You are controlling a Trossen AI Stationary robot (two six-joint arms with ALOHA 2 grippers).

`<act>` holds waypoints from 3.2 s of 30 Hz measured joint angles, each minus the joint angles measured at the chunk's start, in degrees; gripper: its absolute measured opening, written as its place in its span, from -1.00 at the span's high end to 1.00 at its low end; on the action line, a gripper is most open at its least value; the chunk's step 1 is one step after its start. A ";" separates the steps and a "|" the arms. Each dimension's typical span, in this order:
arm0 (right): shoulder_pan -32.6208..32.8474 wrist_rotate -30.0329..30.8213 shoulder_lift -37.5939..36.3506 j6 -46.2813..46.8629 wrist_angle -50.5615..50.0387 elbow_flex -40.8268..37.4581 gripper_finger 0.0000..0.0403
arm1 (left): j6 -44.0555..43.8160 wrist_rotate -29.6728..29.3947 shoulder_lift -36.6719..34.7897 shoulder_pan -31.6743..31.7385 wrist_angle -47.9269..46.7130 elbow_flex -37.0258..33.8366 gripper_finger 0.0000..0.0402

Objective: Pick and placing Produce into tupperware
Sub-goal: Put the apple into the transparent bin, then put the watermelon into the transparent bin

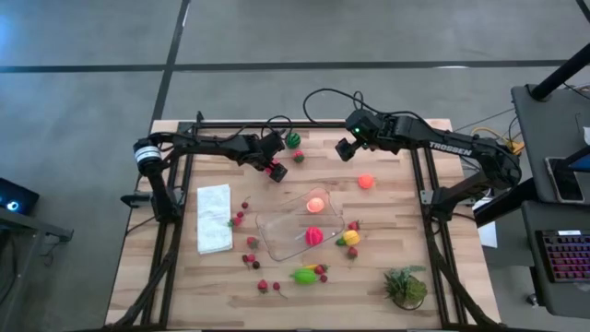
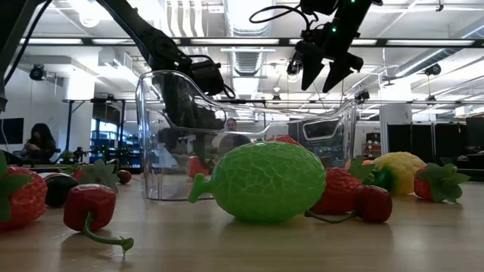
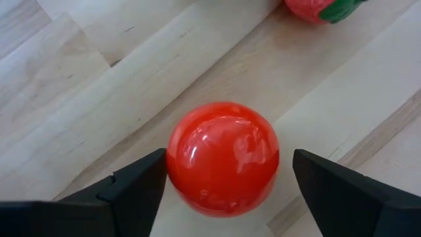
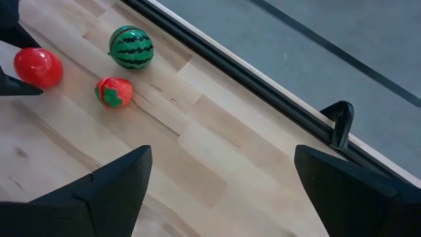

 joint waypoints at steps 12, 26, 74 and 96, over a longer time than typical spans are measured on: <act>-0.02 -1.89 0.00 1.47 0.19 0.00 -0.81 | -0.13 1.12 -0.05 -0.07 0.04 0.02 -0.23; 0.00 -1.89 -0.03 1.06 0.50 2.70 -0.81 | -0.22 1.81 -0.65 -0.24 -0.72 0.48 -0.22; 0.00 -2.12 -1.64 -11.50 -2.64 6.40 -0.81 | -30.83 10.20 -16.74 -30.64 -2.49 3.21 -0.22; 0.02 -2.05 -1.49 -8.66 -1.09 6.10 -0.81 | -45.69 9.67 -18.15 -31.65 -0.45 -0.73 -0.52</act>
